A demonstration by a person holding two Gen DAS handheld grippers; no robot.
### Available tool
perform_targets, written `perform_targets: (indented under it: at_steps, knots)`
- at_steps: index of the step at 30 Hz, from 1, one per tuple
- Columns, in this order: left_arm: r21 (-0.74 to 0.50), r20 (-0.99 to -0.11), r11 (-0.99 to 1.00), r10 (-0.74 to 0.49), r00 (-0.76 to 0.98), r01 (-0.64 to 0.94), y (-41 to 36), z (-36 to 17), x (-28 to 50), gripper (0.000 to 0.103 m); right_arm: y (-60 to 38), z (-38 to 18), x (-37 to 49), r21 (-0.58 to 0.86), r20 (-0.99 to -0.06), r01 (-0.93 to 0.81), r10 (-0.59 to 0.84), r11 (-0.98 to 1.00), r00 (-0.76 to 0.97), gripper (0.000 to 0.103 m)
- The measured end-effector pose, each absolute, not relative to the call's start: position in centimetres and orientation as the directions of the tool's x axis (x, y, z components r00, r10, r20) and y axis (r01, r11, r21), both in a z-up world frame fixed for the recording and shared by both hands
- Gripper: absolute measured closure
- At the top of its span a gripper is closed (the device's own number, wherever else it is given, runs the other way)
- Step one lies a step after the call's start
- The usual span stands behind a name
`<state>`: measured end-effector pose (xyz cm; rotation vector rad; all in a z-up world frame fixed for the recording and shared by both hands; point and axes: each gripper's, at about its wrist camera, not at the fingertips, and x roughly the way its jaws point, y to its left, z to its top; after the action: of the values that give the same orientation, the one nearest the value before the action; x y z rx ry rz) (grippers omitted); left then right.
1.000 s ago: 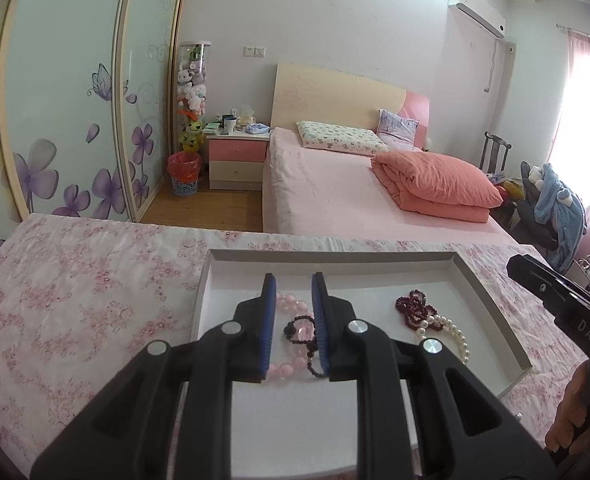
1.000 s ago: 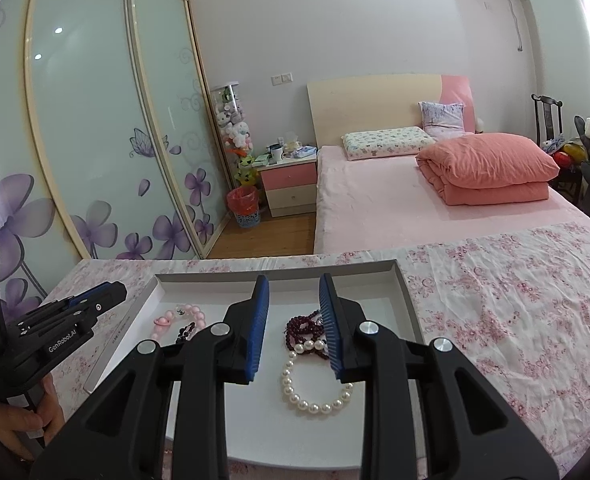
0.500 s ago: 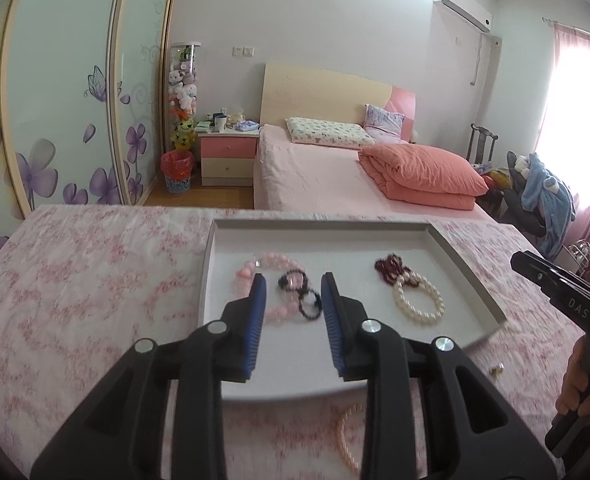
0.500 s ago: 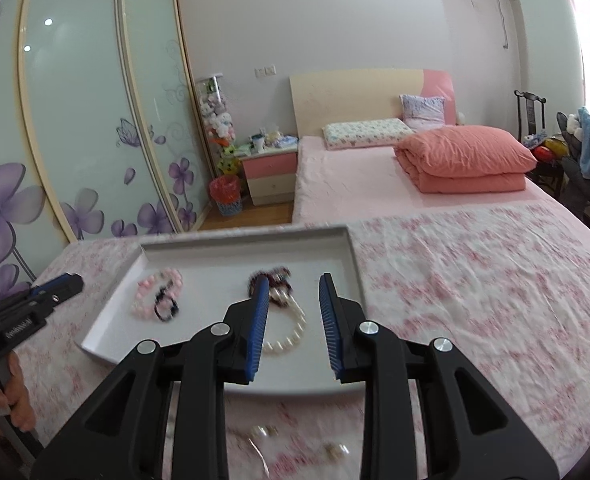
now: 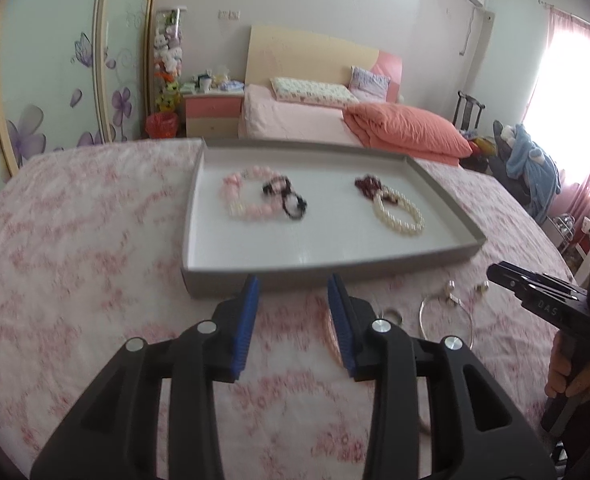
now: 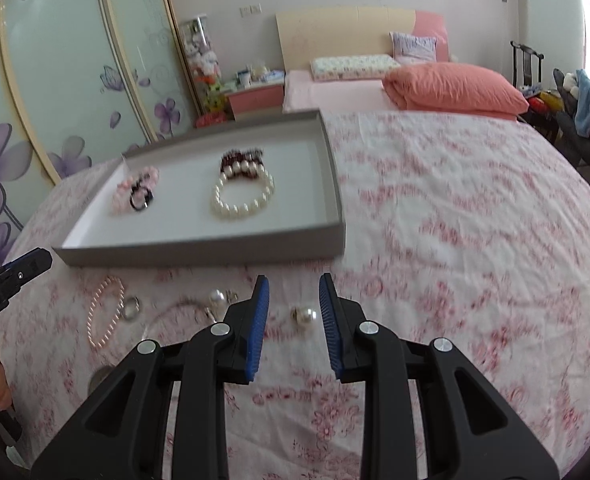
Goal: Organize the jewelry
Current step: 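Move the right tool to the silver pearl-drop earring and close on it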
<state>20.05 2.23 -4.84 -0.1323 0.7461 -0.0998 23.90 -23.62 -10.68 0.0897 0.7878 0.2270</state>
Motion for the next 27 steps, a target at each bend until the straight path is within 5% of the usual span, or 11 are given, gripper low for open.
perform_targets:
  at_steps: [27]
  knots:
    - [-0.111,-0.771,0.989,-0.146,0.62,0.095,-1.2,-9.0,21.5,0.057,-23.3,-12.4,24.3,0.089,-0.757,-0.137,0.156,0.987,0.634,0.086]
